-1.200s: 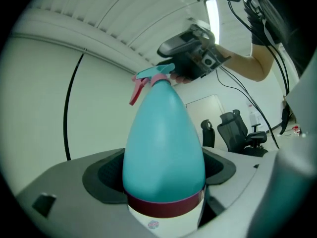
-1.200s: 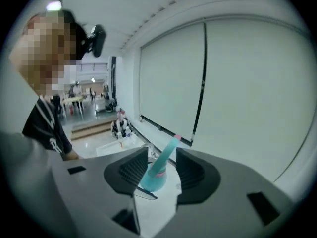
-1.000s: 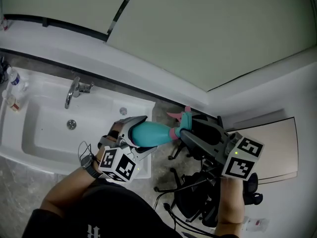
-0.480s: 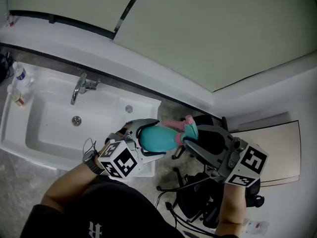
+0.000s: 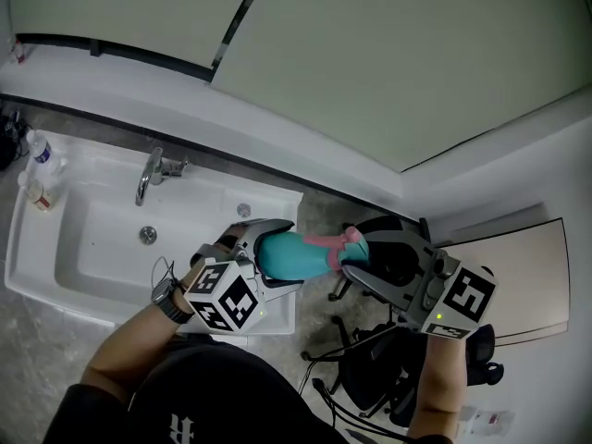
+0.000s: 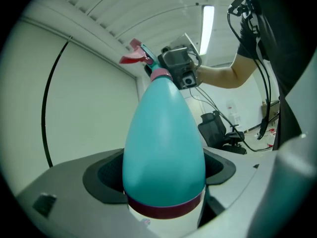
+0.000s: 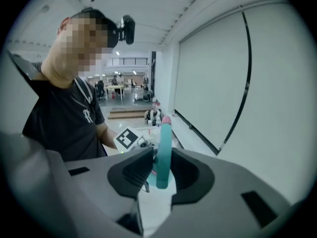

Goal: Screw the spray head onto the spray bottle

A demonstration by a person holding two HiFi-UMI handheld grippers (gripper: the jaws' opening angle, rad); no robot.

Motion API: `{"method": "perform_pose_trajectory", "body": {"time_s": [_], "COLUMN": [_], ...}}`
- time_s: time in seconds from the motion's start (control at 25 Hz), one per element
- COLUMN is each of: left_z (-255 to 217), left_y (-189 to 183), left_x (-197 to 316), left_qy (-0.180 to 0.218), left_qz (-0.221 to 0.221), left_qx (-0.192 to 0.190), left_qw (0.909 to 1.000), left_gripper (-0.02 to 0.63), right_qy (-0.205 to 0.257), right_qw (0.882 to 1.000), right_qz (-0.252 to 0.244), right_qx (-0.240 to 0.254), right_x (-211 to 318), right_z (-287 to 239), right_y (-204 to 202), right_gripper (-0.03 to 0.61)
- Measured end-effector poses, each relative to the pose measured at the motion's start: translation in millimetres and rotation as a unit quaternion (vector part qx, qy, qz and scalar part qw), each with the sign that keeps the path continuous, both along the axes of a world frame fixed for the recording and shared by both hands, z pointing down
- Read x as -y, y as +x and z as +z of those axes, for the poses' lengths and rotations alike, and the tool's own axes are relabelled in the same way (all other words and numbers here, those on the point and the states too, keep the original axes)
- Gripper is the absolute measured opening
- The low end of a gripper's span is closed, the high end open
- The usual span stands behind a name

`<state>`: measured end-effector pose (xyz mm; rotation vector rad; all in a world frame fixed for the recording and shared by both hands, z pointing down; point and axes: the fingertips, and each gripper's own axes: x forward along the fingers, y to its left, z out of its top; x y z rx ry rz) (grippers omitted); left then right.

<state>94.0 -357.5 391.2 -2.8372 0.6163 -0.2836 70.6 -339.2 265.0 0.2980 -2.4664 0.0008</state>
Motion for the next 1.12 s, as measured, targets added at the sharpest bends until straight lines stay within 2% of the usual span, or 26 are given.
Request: {"method": "perform_pose_trajectory", "body": {"time_s": [0.08,0.2,0.28,0.32,0.44,0.52,0.56,0.64,0.72,0.88,1.04,1.12], "left_z": [1,1,0,-1,-3,-4,-5,-6,-5,-6,-10,-10], "left_y": [-1,4,8,9,11,11,11,11,13,19,20,19], "left_x": [2,-3,-8,-10,-13,-14,-14,-15,-18,-33,-50,-52], "left_qy": [0.01,0.021,0.019,0.018,0.022,0.024,0.025,0.022,0.009,-0.013,-0.026,-0.025], "left_qz": [-0.005,0.002,0.013,0.017,0.022,0.023,0.024,0.027,0.039,0.096,0.155,0.166], "left_qx": [0.015,0.028,0.023,0.02,0.024,0.023,0.023,0.019,0.012,-0.002,-0.014,-0.012], "left_qw": [0.9998,0.9994,0.9995,0.9995,0.9993,0.9992,0.9992,0.9992,0.9991,0.9953,0.9875,0.9857], "left_gripper": [0.426,0.426,0.426,0.426,0.426,0.426,0.426,0.426,0.427,0.426,0.426,0.426], "right_qy": [0.02,-0.011,-0.045,-0.052,-0.055,-0.056,-0.056,-0.061,-0.047,0.016,0.026,0.031], "right_qw": [0.999,0.997,0.994,0.992,0.989,0.989,0.989,0.988,0.984,0.963,0.957,0.958], "right_qz": [0.003,-0.017,-0.042,-0.051,-0.066,-0.058,-0.052,-0.051,-0.076,-0.158,-0.199,-0.209], "right_qx": [-0.037,-0.076,-0.094,-0.101,-0.116,-0.126,-0.13,-0.134,-0.153,-0.218,-0.209,-0.196], "right_x": [0,-5,-13,-16,-21,-21,-20,-18,-21,-39,-54,-57], "right_z": [3,8,12,15,20,21,22,22,22,22,19,19], "right_y": [2,8,10,10,6,7,8,10,10,14,12,9], "right_gripper": [0.092,0.131,0.257,0.261,0.252,0.2,0.154,0.137,0.133,0.132,0.132,0.132]}}
